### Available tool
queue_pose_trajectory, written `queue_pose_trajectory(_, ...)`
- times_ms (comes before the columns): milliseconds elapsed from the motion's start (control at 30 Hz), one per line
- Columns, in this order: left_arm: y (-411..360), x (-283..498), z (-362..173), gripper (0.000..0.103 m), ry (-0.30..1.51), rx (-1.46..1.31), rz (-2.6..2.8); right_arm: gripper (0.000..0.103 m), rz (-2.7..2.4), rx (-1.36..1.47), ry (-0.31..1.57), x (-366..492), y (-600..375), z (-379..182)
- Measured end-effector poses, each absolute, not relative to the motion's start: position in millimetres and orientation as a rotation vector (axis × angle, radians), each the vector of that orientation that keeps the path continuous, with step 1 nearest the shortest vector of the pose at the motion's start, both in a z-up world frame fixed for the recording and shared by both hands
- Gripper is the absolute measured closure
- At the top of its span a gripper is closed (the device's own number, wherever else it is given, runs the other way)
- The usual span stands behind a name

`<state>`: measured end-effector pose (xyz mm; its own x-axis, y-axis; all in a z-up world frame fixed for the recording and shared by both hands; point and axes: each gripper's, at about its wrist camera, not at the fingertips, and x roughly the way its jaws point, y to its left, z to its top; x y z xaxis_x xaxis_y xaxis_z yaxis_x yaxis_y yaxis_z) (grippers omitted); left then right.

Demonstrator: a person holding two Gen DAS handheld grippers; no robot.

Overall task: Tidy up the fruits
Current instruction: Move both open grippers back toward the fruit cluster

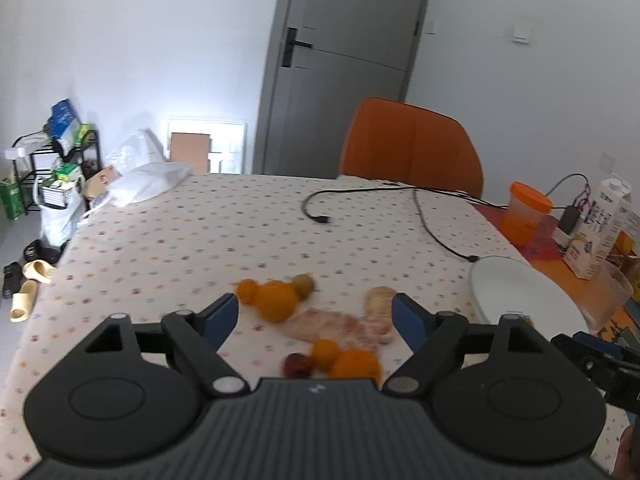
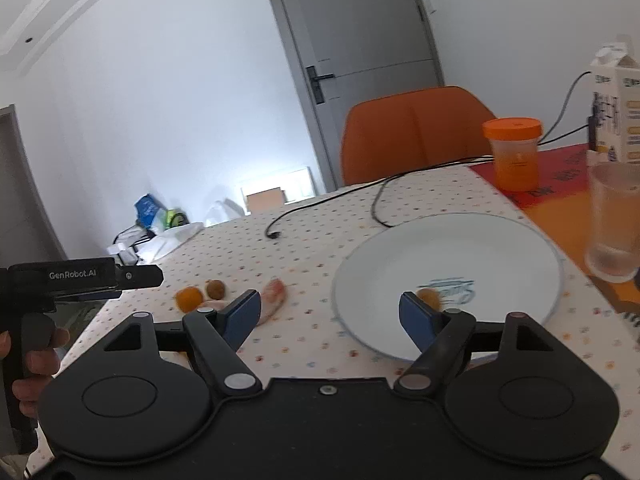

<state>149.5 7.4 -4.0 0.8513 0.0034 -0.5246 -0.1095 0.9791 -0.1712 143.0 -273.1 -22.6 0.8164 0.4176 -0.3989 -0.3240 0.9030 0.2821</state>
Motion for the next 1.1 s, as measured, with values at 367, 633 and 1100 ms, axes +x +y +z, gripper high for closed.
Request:
queue_pose_trajectory(367,44,131,-9,0.02,0.552,-0.218,0.106,0.027,0.497,0.169,0.489,143,-228,-22)
queue_pose_trajectory(633,54,127,-20,0.02,0.582,-0.225,0.093,0.013,0.538,0.154,0.515,145,-205,-24)
queue_pose_trajectory(1100,69,131,-39,0.016,0.637,-0.231,0.098,0.0,0.595,0.124,0.584,155,-176,-39)
